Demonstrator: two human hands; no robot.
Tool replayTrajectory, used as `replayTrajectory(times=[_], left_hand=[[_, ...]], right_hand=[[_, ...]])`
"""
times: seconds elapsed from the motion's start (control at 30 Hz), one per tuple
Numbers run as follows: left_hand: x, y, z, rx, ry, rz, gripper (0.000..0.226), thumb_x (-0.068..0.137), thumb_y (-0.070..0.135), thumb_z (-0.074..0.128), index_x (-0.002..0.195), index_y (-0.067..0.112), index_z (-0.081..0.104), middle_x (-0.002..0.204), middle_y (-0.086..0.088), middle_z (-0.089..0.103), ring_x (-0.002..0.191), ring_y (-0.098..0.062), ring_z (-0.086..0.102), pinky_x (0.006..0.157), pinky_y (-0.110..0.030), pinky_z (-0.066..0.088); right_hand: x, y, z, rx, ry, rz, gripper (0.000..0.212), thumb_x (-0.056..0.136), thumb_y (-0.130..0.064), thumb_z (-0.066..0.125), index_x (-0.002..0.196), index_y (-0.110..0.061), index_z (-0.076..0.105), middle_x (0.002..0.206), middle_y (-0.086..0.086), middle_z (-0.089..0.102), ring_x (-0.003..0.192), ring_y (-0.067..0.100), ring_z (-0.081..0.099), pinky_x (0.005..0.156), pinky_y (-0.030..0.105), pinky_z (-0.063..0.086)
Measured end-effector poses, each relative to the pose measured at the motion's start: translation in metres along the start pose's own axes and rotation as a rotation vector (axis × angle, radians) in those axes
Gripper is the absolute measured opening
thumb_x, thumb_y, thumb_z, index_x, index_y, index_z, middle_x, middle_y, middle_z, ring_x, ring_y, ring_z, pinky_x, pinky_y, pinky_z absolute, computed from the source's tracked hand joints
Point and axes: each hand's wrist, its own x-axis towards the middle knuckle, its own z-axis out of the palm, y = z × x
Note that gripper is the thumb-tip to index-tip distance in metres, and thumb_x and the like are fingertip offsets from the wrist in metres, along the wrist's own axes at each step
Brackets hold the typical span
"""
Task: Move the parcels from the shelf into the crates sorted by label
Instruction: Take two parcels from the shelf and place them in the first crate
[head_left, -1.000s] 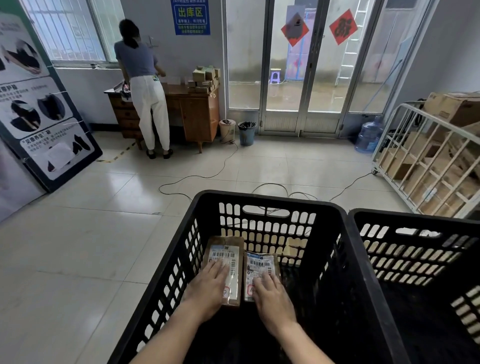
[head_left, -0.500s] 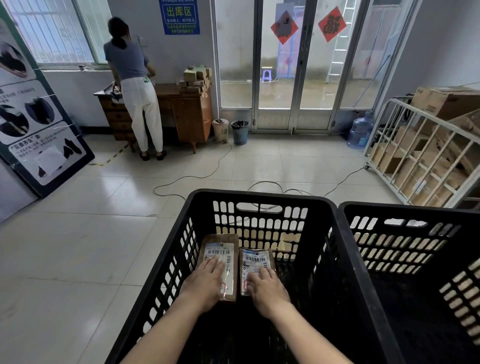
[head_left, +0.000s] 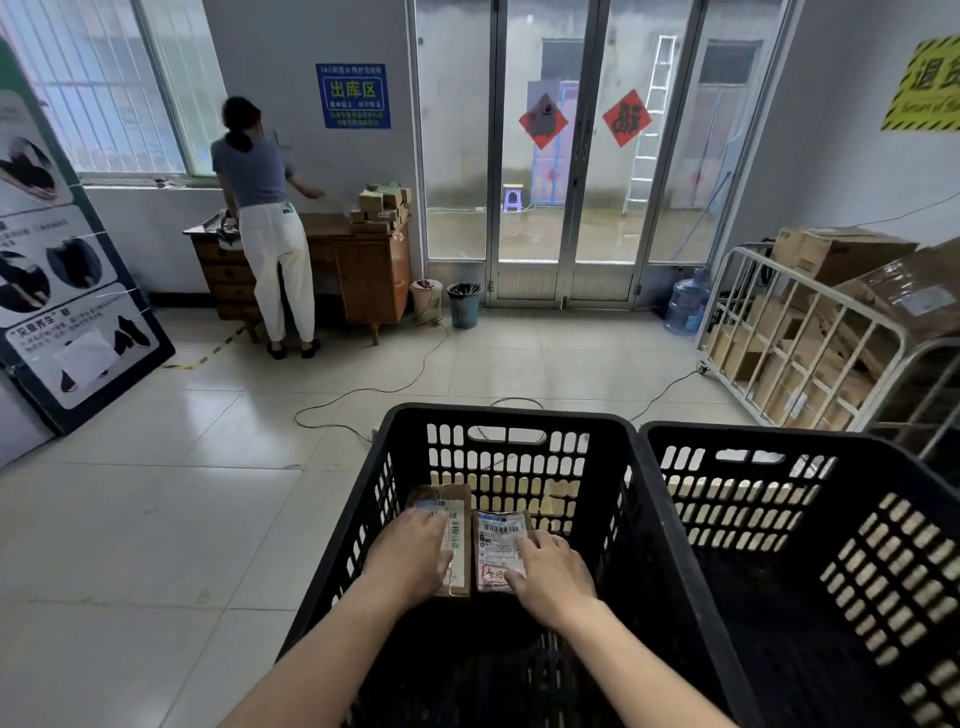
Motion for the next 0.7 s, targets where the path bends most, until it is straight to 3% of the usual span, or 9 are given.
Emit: replayTrajectory(times=[0.7], left_hand=[[-0.109, -0.004, -0.046, 0.009, 0.066, 0.157, 0.059, 0.09, 0.041, 0.048, 0.14, 0.013, 0.036, 0.138, -0.008, 0.046, 0.127, -0.023, 0.042, 0.108, -0.034, 0.037]], right_hand=[[-0.157, -0.033, -0.049, -0.058, 0.21, 0.157, 0.054, 0.095, -0.037, 0.043, 0.141, -0.012, 0.033, 0.143, 0.008, 0.04, 0.132, 0.026, 0.036, 0.108, 0.037, 0.033]])
